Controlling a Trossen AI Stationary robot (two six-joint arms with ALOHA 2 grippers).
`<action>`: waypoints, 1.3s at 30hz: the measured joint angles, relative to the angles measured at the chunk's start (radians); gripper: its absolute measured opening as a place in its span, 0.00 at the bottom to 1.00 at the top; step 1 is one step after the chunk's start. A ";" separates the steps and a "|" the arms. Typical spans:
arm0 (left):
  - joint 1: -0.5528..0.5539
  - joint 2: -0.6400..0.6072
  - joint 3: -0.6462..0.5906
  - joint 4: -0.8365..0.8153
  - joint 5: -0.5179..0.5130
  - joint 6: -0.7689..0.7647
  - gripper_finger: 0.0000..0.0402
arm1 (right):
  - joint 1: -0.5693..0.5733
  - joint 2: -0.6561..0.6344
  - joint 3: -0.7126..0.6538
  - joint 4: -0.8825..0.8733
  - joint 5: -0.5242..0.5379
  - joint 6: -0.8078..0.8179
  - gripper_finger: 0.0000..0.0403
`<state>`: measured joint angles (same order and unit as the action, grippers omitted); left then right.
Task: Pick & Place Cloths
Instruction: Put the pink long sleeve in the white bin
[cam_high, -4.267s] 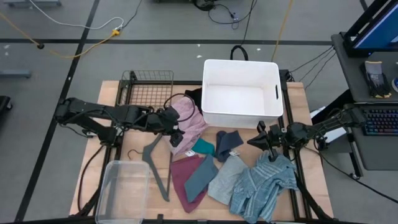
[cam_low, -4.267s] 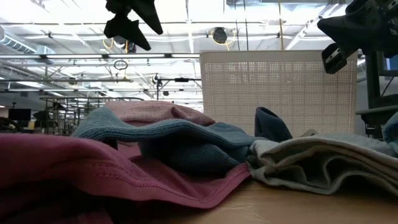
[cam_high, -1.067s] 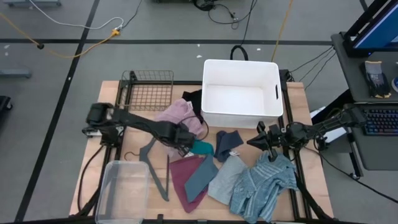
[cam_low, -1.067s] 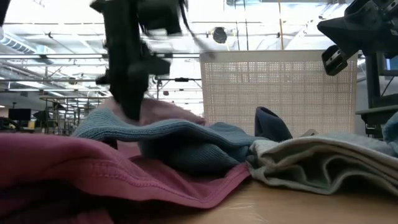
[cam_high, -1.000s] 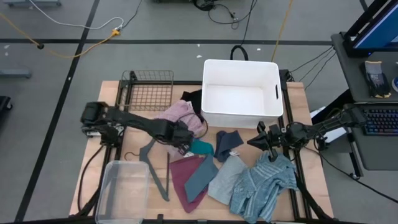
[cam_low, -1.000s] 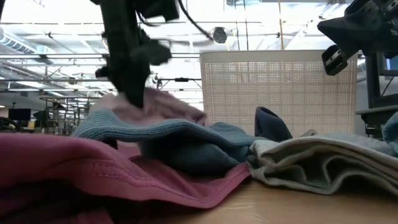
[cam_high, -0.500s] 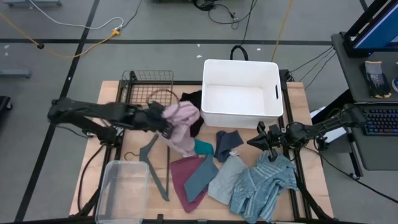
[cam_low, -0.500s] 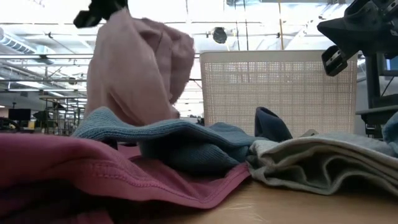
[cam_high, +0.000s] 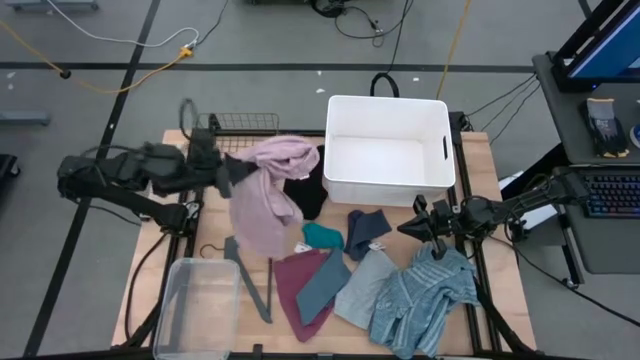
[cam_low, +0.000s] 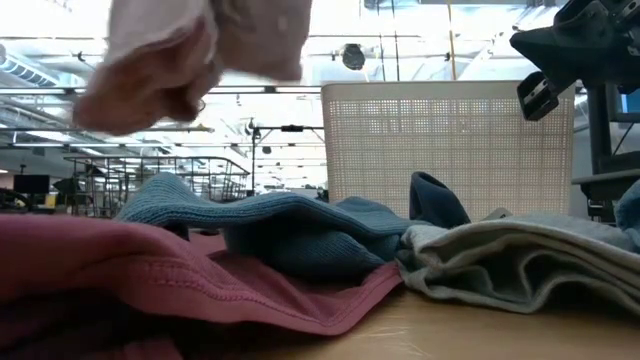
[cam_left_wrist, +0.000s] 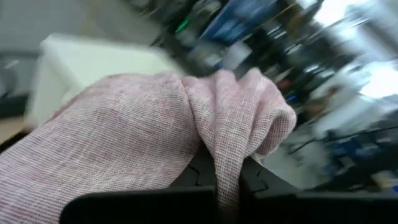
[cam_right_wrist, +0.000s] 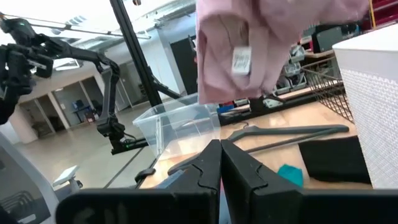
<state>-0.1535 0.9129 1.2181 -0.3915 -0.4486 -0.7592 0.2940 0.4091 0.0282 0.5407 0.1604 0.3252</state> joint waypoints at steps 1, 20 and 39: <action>0.000 -0.008 0.000 0.048 0.014 0.034 0.01 | 0.000 0.000 0.000 0.009 0.000 0.000 0.01; 0.000 0.017 0.002 0.589 0.322 0.211 0.00 | 0.000 0.000 0.000 0.318 0.102 -0.129 0.01; 0.000 0.090 0.002 0.688 0.345 0.167 0.00 | 0.000 0.000 0.000 0.451 0.129 -0.259 0.01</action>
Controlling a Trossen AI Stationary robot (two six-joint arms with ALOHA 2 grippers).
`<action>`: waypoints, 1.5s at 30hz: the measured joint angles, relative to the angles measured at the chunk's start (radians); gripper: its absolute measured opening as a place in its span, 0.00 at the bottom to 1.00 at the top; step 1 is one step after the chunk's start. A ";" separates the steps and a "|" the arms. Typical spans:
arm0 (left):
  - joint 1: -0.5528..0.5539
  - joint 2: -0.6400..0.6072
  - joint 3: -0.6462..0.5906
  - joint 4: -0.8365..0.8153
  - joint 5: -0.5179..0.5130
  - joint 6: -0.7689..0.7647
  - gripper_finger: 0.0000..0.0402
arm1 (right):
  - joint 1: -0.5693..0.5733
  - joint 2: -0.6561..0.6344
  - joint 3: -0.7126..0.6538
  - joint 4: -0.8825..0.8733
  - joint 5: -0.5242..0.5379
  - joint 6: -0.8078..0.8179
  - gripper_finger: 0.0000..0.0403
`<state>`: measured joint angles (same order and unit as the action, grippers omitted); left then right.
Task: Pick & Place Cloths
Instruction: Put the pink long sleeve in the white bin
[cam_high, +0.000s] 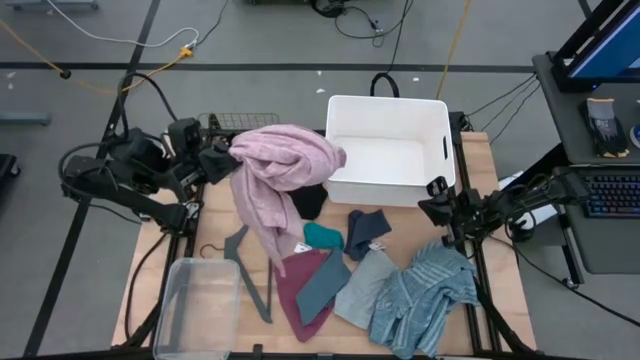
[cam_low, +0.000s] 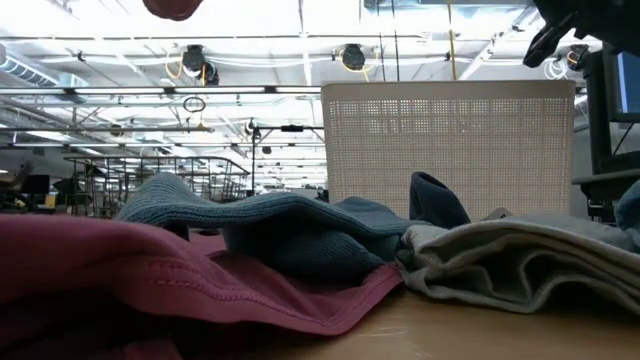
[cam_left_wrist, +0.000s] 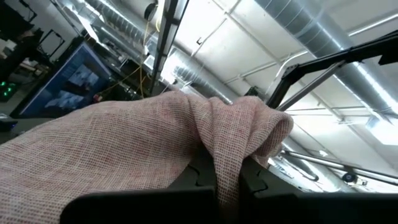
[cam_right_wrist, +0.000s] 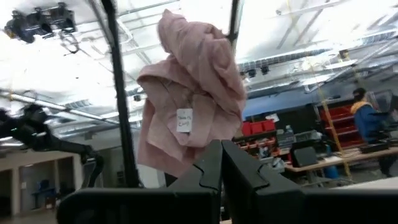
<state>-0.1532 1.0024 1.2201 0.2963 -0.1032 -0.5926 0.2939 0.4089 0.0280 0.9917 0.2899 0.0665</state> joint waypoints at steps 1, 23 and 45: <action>0.000 0.003 0.000 0.007 -0.001 0.003 0.00 | 0.000 0.000 0.000 0.001 0.000 0.000 0.01; 0.000 0.148 0.000 -0.024 -0.044 0.146 0.00 | 0.000 0.000 0.000 0.113 -0.005 -0.098 0.01; 0.008 0.149 0.003 -0.004 -0.054 0.108 0.00 | 0.000 0.324 0.543 -0.115 -0.165 -0.409 0.01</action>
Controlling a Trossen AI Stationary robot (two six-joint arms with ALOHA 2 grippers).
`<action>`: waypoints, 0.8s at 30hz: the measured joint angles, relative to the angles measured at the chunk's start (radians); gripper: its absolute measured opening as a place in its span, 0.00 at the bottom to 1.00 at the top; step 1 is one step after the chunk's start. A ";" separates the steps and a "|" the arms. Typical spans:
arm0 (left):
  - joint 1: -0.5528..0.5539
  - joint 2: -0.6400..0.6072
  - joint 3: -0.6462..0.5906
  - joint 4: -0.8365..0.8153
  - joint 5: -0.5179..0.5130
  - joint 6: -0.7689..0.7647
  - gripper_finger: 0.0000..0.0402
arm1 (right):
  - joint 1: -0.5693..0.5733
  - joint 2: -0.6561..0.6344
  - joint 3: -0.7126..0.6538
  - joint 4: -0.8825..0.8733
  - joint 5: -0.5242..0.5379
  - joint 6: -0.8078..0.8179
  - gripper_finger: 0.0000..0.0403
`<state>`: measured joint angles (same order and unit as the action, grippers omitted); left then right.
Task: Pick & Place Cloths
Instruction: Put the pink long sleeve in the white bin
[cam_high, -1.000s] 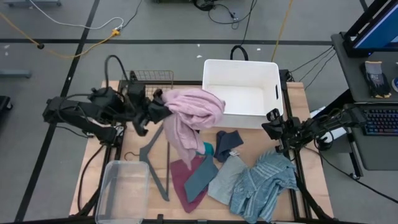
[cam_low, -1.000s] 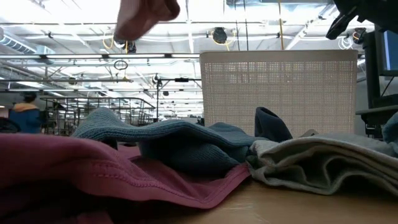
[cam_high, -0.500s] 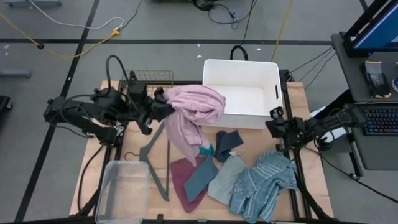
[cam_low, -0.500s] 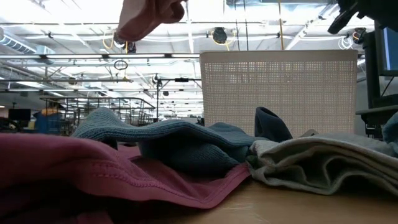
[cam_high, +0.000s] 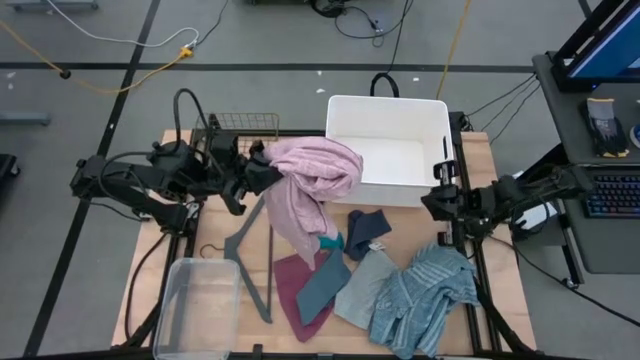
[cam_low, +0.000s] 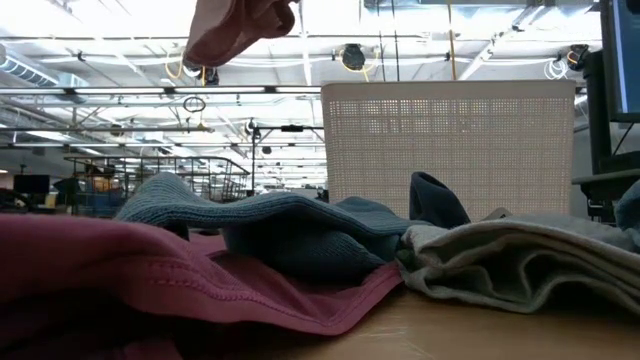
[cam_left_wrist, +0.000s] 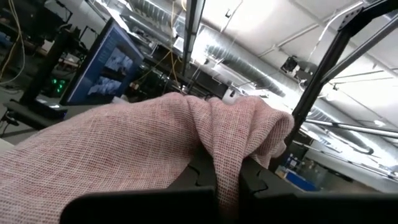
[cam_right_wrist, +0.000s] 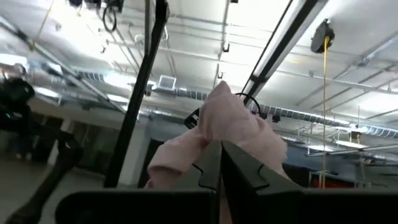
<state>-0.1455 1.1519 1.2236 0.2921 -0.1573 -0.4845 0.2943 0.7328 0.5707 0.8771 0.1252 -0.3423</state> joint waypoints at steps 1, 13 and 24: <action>0.000 0.000 0.000 -0.001 0.000 -0.001 0.00 | 0.000 0.028 0.036 -0.020 0.000 -0.018 0.01; -0.002 0.000 0.000 -0.018 0.009 -0.010 0.00 | 0.002 0.317 0.411 -0.286 -0.051 -0.180 0.10; -0.002 -0.059 0.002 -0.192 0.031 -0.038 0.00 | 0.002 0.411 0.542 -0.385 0.064 -0.232 0.46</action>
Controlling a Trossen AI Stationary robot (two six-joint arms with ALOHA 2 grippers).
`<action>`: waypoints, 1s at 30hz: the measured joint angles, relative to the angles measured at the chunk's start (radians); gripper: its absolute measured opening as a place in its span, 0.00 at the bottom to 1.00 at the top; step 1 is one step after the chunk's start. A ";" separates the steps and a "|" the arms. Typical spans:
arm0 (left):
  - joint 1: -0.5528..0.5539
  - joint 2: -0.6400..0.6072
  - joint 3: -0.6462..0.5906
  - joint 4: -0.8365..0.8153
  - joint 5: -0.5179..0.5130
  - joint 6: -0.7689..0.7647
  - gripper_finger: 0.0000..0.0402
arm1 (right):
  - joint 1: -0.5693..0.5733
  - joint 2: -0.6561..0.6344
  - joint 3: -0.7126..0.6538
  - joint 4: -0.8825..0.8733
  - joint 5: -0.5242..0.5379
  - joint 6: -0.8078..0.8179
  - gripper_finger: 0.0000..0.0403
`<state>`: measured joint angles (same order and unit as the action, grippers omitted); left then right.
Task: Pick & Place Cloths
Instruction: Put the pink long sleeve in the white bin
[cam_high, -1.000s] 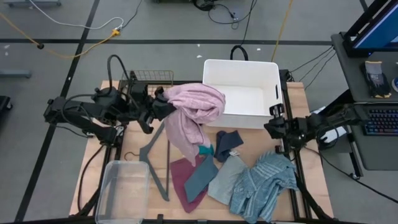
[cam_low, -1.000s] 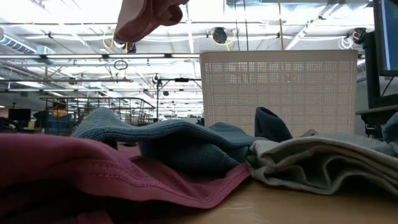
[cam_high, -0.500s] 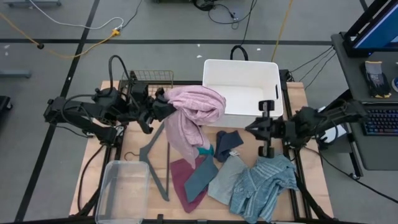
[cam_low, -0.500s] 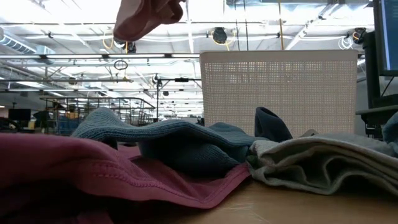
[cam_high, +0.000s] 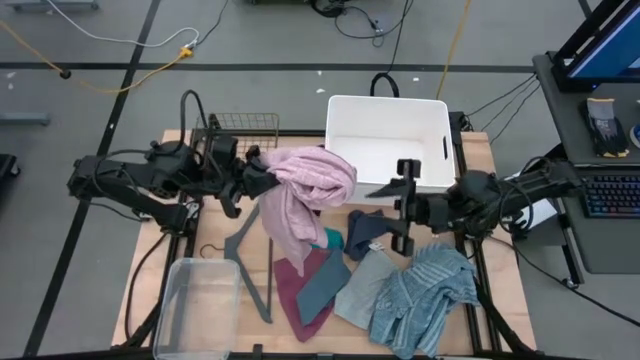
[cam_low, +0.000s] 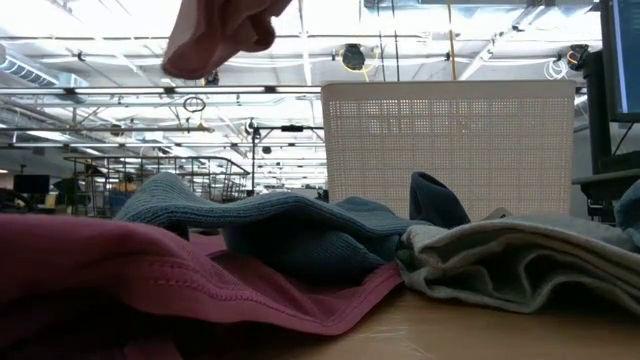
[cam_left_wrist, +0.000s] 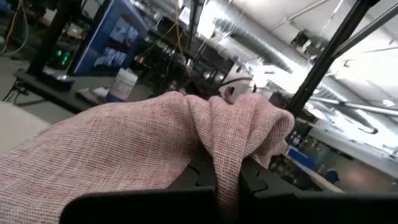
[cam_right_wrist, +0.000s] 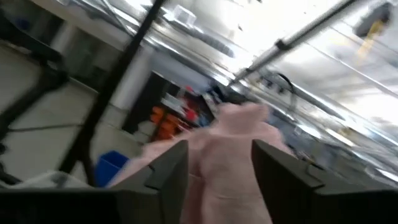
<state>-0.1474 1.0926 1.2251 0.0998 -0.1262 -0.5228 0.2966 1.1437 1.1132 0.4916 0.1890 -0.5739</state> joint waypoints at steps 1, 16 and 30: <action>0.000 -0.009 0.000 -0.015 0.004 -0.003 0.00 | 0.000 0.004 0.004 -0.002 0.025 0.000 0.49; 0.000 -0.064 0.001 -0.022 0.308 0.070 0.00 | 0.000 0.069 0.005 -0.026 0.095 0.012 0.74; 0.002 -0.022 0.000 -0.120 0.072 0.004 0.00 | -0.023 0.078 0.004 -0.004 0.043 0.015 0.78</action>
<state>-0.1452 1.0711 1.2249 -0.0206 -0.0541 -0.5188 0.2738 1.2221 1.1175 0.4874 0.2321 -0.5591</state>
